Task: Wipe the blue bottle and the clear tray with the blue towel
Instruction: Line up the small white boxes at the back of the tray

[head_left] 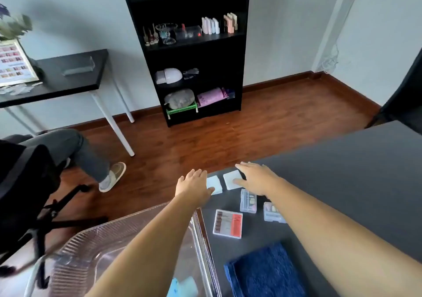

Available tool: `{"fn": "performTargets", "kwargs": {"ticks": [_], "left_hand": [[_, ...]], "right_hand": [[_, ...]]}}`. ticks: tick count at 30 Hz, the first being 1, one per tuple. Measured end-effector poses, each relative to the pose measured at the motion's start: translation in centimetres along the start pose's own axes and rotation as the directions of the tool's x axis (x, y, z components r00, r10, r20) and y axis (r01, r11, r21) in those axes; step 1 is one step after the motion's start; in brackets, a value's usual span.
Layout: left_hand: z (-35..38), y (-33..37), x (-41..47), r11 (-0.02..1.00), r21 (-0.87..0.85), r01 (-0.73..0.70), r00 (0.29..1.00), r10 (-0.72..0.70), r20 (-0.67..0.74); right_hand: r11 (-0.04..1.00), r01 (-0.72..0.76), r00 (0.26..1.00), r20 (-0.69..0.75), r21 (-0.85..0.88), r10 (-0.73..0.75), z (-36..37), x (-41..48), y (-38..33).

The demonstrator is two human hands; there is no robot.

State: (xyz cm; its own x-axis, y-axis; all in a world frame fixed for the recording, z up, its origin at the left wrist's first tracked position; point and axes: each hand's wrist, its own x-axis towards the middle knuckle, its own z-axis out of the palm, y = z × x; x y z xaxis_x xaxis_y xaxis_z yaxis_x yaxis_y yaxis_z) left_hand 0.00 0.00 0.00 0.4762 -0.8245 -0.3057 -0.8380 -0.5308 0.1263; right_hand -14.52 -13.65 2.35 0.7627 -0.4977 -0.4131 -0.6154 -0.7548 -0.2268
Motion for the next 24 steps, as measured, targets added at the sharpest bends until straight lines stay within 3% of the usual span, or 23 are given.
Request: {"fn": "performTargets", "kwargs": {"ticks": [7,13,18,24], "left_hand": [[0.7,-1.2,3.7,0.996,-0.068,0.063,0.985,-0.051,0.165],[0.8,-2.6,5.9,0.971,-0.201,0.125,0.969,-0.076,0.236],[0.3,-2.5,6.5,0.943,-0.297,0.147,0.975,-0.087,0.205],[-1.0,-2.5,6.1,0.895,-0.425,0.133,0.991,-0.113,0.071]], "right_hand": [[0.997,0.062,0.988,0.141,-0.042,-0.056,0.0,4.3,0.8],[0.992,0.02,0.992,0.123,0.122,-0.035,-0.7,6.6,1.7],[0.963,0.024,0.998,0.047,0.27,-0.038,-1.1,7.6,2.4],[0.922,0.06,0.998,-0.037,0.383,-0.05,-2.0,7.6,2.2]]}}
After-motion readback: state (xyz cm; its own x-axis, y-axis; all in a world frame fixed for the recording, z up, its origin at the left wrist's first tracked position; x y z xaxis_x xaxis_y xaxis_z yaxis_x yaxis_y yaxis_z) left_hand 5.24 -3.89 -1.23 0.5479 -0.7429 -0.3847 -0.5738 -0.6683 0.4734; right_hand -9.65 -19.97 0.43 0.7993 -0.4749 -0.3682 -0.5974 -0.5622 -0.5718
